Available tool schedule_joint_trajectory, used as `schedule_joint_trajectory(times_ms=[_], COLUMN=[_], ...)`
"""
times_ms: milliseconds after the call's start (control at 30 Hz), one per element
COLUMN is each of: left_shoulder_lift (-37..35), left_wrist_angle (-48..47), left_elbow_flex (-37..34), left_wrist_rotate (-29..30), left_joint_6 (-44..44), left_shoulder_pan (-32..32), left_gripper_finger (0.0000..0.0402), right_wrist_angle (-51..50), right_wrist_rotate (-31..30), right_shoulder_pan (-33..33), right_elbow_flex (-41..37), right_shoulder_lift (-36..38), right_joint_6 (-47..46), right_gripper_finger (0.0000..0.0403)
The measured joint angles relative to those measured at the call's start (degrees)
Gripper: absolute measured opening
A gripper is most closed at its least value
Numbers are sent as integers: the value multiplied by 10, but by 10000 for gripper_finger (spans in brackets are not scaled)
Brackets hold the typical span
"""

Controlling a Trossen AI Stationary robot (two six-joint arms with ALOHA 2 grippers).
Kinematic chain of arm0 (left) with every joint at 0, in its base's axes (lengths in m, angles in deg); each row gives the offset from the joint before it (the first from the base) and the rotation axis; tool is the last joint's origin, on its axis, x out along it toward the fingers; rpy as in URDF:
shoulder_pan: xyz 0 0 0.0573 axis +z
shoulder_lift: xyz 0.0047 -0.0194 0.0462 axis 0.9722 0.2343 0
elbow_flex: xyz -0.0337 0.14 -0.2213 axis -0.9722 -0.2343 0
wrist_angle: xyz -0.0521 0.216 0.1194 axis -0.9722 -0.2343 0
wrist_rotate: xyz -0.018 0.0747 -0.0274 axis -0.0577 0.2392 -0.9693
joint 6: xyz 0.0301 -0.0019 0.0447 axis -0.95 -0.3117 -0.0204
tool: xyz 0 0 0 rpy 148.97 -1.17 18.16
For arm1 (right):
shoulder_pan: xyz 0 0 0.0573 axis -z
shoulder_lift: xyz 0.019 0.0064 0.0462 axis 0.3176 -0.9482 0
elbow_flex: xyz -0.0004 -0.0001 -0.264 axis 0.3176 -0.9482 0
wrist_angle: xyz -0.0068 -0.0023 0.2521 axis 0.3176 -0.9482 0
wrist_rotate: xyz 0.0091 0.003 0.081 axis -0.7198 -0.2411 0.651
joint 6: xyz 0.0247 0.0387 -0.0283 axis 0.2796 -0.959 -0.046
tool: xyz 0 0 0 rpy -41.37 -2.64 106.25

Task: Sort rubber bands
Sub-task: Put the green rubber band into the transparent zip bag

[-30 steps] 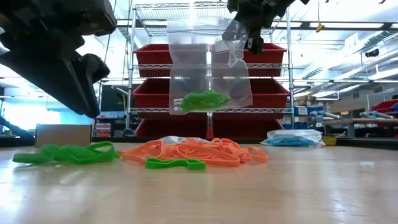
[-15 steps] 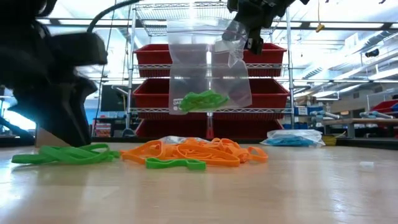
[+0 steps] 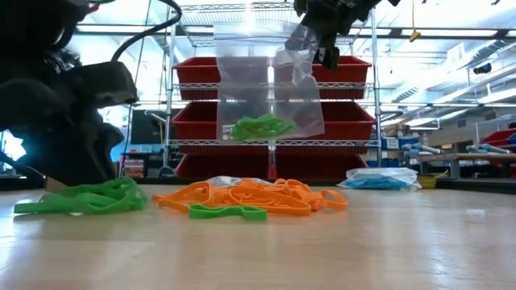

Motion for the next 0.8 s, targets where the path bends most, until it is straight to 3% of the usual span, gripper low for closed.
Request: schedule_joint_trajectory(times_ms=[200, 400, 667, 800], left_shoulder_lift=[-1, -2, -14, -41], left_wrist_angle=[51, 49, 32, -9], left_elbow_flex=[-41, -45, -14, 41], left_wrist_rotate=[-20, -30, -31, -12], left_joint_6=[4, -36, -120, -174], left_shoulder_pan=[17, 18, 18, 17], left_gripper_finger=[111, 14, 3, 2], right_wrist_angle=[-1, -1, -1, -2], right_wrist_rotate=[0, 0, 0, 0], right_shoulder_pan=[-1, -1, -1, -1], right_elbow_flex=[0, 0, 0, 0], right_shoulder_lift=[0, 0, 0, 0], right_joint_6=[0, 5, 6, 6], right_gripper_finger=[0, 0, 0, 0])
